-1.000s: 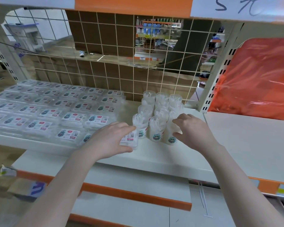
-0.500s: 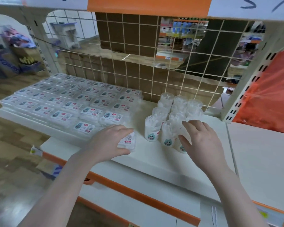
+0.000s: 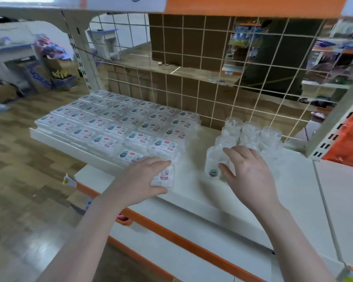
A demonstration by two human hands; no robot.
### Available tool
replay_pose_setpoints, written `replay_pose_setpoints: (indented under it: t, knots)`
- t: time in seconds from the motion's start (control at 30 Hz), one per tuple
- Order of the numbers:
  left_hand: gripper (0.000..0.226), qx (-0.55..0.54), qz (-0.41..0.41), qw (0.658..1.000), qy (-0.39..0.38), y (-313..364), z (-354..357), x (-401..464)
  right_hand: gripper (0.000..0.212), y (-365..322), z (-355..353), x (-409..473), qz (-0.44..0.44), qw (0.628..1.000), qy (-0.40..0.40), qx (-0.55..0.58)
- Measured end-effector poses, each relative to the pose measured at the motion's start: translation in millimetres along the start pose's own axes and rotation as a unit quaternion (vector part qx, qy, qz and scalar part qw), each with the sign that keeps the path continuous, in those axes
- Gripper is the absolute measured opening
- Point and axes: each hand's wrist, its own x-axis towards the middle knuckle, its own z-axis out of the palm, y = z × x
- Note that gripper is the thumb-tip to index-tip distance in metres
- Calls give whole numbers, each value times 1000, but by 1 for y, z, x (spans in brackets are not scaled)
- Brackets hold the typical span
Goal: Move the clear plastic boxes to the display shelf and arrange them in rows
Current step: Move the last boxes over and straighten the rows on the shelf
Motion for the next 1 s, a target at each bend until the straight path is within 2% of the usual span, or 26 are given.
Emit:
replay_pose_setpoints:
  t: [0.43,1.0]
  knots:
    - [70,41,137,988,-49,-115,-23,30,29,-83,28,10,135,983,41,-116]
    - [60,5,193,981,-14,-141,-11,40,29,-115,26,2,195,969,49,-145]
